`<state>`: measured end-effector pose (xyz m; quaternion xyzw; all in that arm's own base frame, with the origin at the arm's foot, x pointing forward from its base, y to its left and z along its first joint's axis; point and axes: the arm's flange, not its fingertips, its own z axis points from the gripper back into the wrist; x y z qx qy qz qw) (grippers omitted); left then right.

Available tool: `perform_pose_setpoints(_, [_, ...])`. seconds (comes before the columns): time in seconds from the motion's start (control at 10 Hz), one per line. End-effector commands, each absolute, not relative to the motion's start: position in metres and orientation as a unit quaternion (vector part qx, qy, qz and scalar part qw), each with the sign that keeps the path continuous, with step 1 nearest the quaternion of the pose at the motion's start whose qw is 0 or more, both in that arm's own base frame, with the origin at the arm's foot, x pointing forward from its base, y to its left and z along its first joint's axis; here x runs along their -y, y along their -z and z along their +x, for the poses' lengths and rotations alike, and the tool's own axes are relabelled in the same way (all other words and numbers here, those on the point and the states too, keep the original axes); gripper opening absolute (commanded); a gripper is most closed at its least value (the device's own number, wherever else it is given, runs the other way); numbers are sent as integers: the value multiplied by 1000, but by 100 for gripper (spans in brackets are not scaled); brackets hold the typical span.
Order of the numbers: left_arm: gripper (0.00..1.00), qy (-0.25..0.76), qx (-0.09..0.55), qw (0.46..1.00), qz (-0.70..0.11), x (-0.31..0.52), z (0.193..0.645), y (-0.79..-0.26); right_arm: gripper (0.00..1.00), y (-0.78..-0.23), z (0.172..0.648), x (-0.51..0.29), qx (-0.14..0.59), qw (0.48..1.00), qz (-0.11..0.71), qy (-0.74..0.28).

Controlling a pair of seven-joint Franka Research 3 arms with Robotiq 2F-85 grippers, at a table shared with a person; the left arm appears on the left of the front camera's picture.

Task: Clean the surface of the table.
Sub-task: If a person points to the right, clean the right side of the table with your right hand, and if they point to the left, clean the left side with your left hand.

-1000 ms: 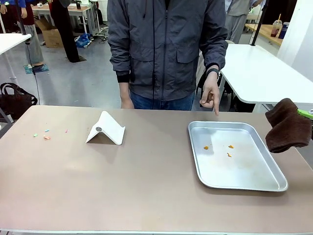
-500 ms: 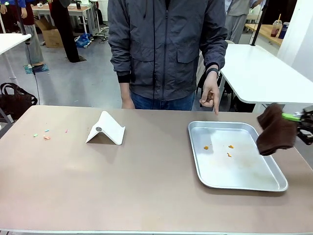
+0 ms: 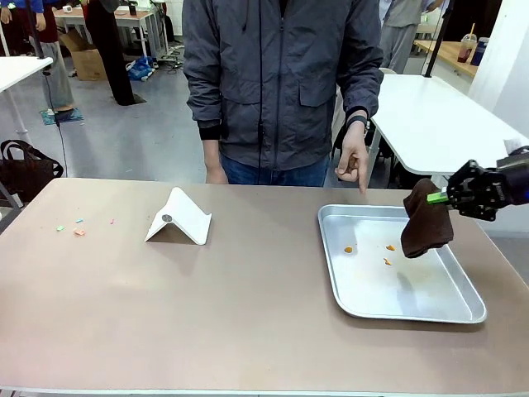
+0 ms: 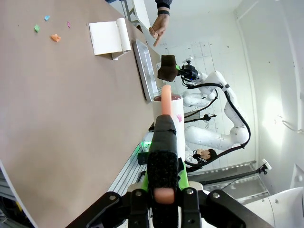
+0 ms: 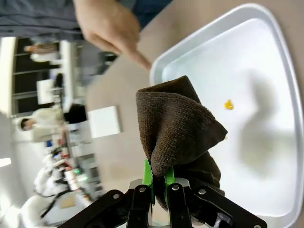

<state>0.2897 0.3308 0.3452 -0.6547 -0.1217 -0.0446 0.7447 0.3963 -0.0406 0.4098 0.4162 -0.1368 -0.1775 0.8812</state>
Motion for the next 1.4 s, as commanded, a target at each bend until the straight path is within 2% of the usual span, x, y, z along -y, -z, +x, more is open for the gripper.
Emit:
perform_pose_setpoints(0.0, [19,45,119,746,-653,-331,287,-350,11,-418,403,25,108,925,313,187])
perform_pose_setpoints(0.2, [19,45,119,746,-653,-331,287,-350,11,-427,406,13,114,955,199,186])
perform_pose_setpoints(0.6, [19,45,119,746,-653,-331,287,-350,11,-420,423,-4,112,977,59,174])
perform_pose_setpoints(1.3, [19,45,119,746,-653,-331,287,-350,11,-357,468,-35,92,968,157,174])
